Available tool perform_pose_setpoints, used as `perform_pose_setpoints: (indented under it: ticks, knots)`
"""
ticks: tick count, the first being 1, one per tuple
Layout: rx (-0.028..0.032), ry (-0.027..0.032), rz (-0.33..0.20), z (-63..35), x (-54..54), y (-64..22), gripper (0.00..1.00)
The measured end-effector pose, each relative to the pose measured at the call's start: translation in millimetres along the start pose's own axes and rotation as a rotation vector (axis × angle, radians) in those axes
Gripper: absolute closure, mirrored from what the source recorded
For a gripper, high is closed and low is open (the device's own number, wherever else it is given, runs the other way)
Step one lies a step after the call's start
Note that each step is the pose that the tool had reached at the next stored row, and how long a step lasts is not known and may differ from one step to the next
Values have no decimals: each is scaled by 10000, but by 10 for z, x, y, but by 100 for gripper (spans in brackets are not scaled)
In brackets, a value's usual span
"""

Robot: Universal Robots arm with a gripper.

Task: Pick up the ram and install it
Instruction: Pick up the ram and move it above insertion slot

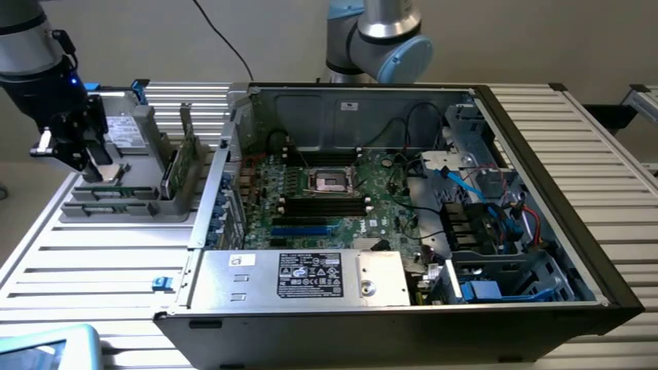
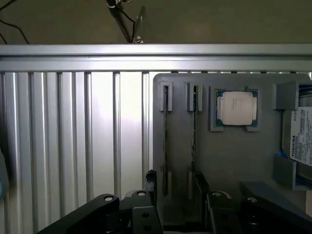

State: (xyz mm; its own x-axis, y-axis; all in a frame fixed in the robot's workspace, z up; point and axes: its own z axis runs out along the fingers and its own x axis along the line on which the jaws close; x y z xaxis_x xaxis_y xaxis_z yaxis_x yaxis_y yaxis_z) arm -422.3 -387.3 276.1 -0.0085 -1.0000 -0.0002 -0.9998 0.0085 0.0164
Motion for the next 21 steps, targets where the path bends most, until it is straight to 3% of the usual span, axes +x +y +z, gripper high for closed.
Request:
perform_pose_setpoints:
  ticks: [6,21]
  knots:
    - [-16,-30,0,81,24,-14,57]
    - [2,-34,81,354,32,-13,57]
